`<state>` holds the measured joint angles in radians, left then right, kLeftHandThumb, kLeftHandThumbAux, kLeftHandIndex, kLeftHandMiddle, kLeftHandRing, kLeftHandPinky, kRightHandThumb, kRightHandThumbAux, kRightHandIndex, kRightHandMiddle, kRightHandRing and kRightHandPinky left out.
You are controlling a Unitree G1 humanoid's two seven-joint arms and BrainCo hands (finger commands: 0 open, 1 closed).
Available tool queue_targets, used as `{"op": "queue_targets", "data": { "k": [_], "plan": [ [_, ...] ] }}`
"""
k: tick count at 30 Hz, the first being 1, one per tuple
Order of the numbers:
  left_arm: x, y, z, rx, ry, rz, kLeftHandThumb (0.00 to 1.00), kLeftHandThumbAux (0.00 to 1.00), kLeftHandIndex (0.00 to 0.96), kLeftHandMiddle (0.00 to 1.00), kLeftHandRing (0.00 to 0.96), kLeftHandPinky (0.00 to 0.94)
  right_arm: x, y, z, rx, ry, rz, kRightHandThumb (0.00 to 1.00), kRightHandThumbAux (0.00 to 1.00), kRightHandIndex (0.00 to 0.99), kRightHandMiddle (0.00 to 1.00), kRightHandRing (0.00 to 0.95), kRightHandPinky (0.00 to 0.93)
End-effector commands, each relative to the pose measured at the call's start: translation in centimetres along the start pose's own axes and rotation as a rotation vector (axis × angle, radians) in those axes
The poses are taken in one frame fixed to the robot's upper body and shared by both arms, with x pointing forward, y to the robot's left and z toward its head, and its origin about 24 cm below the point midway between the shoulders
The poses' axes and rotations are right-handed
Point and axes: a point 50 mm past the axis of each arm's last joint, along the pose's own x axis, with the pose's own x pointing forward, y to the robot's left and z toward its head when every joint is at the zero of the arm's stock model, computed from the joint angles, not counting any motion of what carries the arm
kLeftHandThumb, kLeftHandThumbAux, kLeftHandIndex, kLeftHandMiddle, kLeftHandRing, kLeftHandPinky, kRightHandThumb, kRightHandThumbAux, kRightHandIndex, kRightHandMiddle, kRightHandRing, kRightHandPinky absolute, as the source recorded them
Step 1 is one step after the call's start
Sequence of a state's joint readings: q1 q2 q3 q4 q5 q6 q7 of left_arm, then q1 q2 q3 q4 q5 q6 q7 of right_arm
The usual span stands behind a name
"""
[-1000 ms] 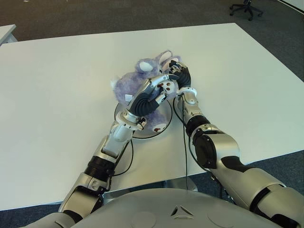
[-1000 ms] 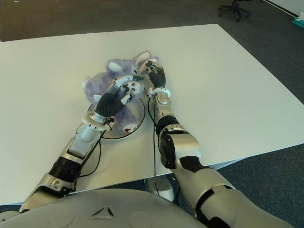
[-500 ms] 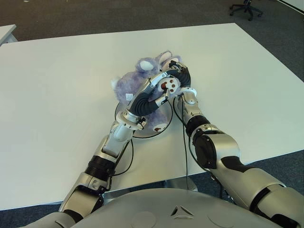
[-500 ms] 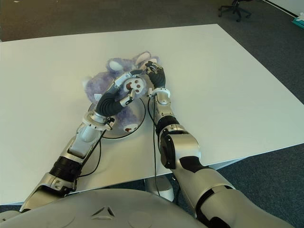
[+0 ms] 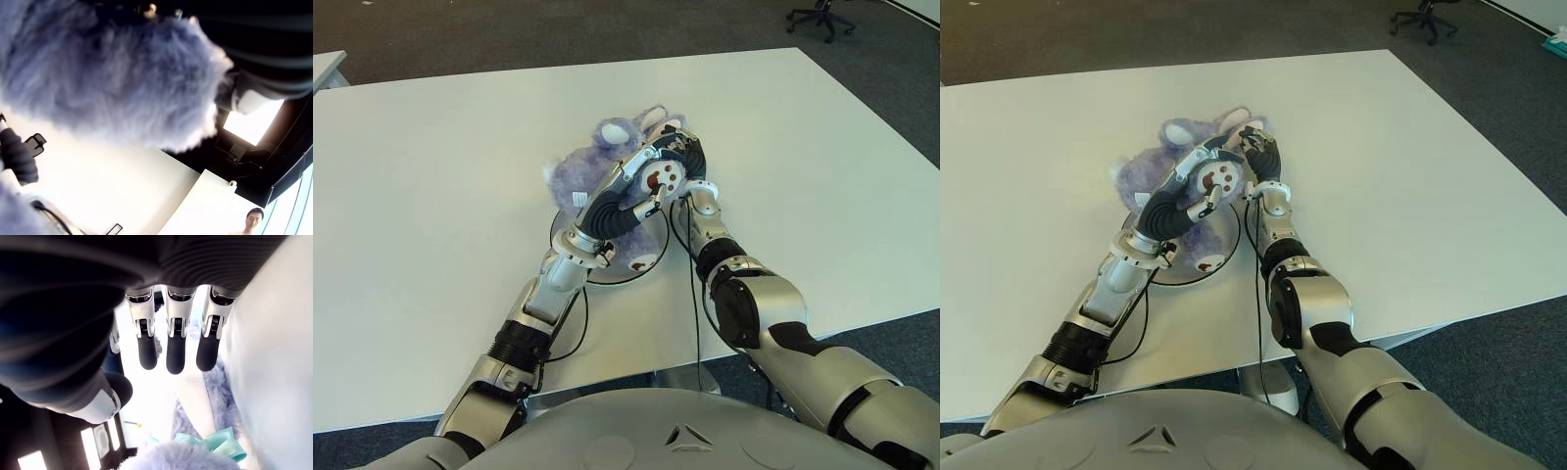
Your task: Put the doll into the plate.
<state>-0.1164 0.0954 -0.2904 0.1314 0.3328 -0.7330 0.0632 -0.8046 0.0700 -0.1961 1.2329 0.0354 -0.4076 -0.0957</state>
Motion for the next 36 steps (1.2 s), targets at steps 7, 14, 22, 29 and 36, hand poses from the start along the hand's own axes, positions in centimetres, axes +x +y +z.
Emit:
{"op": "queue_targets", "data": {
  "k": [7, 14, 22, 29, 36],
  "plan": [
    [-3.4, -1.4, -1.7, -0.027, 0.151, -0.032, 0.498, 0.39, 0.018, 0.149, 0.137, 0.116, -3.0, -0.5, -6.2, 0.064, 0.272, -0.045, 0.694, 0.739, 0.397, 0.188, 0.184, 0.219],
    [-3.1, -1.2, -1.4, -0.024, 0.125, -0.04, 0.438, 0.354, 0.0, 0.046, 0.036, 0.049, -3.0, -0.5, -6.2, 0.065, 0.278, -0.046, 0.695, 0.738, 0.397, 0.175, 0.17, 0.182],
    [-2.9, -1.0, -1.1, -0.027, 0.106, -0.05, 0.422, 0.265, 0.0, 0.0, 0.0, 0.0, -3.0, -0.5, -6.2, 0.056, 0.287, -0.046, 0.694, 0.737, 0.397, 0.173, 0.171, 0.208],
    [-2.8, -0.9, -1.0, -0.035, 0.093, -0.053, 0.387, 0.246, 0.0, 0.0, 0.0, 0.0, -3.0, -0.5, -6.3, 0.048, 0.292, -0.048, 0.696, 0.736, 0.397, 0.2, 0.196, 0.235],
    [-2.6, -0.6, -1.0, -0.043, 0.08, -0.048, 0.321, 0.25, 0.0, 0.0, 0.0, 0.0, -3.0, -0.6, -6.3, 0.042, 0.293, -0.047, 0.695, 0.735, 0.398, 0.204, 0.208, 0.233]
  ]
}}
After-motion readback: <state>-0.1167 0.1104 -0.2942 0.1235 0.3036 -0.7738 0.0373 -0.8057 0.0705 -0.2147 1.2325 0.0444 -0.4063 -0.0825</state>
